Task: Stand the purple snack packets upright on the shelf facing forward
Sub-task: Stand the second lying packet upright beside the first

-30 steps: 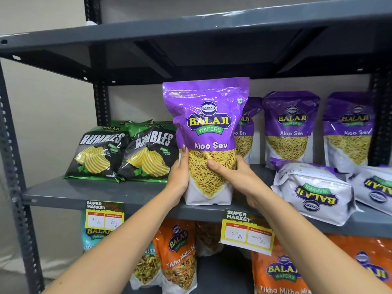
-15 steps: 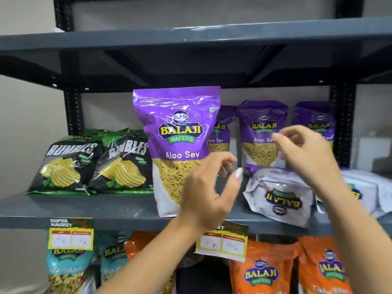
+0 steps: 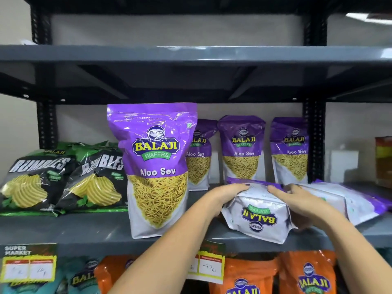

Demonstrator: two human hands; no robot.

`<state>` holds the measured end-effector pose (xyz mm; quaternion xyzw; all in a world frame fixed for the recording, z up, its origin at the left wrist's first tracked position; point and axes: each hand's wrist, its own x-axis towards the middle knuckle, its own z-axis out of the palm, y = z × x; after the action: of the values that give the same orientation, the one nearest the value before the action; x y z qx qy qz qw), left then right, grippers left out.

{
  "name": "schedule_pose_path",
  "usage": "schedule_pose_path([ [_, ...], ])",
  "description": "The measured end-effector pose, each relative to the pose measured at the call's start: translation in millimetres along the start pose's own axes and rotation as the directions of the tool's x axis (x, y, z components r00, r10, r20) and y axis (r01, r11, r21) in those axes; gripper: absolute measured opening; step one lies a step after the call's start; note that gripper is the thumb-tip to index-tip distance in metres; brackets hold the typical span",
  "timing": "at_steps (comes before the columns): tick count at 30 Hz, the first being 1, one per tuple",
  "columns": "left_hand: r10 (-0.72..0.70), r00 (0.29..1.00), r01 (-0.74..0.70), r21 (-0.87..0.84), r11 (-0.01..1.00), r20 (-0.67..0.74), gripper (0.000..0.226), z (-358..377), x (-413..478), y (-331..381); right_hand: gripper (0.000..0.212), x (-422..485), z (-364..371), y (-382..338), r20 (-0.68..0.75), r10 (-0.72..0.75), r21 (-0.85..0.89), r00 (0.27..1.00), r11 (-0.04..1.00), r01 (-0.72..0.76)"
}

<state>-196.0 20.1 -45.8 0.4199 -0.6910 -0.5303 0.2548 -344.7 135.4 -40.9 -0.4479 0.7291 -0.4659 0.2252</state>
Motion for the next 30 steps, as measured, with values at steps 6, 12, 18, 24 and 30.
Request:
schedule_pose_path([
  [6, 0.126, 0.980, -0.135, -0.047, 0.990, -0.156, 0.073, 1.3, -10.5, 1.6, 0.041, 1.0, 1.4, 1.6, -0.035, -0.139, 0.120, 0.990, 0.982, 0.143],
  [12, 0.341, 0.881, -0.361, 0.000, 0.933, -0.328, 0.114, -3.1, -13.8, 0.9, 0.064, 18.2, 13.5, -5.6, -0.132, -0.278, 0.111, 0.951, 0.950, 0.293],
  [18, 0.495, 0.786, -0.448, 0.210, 0.869, -0.370, 0.140, -12.4, -13.5, -12.7, 0.092, 35.7, 41.4, -7.5, -0.186, -0.413, 0.106, 0.891, 0.893, 0.437],
  [24, 0.597, 0.689, -0.446, 0.408, 0.797, -0.412, 0.146, -6.8, -19.9, -24.1, 0.113, 40.8, 46.0, 8.2, -0.141, -0.433, 0.249, 0.890, 0.855, 0.455],
  [30, 0.633, 0.649, -0.413, 0.504, 0.759, -0.422, 0.133, 6.4, -35.3, -32.4, 0.089, 51.4, 45.4, 25.9, -0.113, -0.440, 0.371, 0.891, 0.813, 0.449],
])
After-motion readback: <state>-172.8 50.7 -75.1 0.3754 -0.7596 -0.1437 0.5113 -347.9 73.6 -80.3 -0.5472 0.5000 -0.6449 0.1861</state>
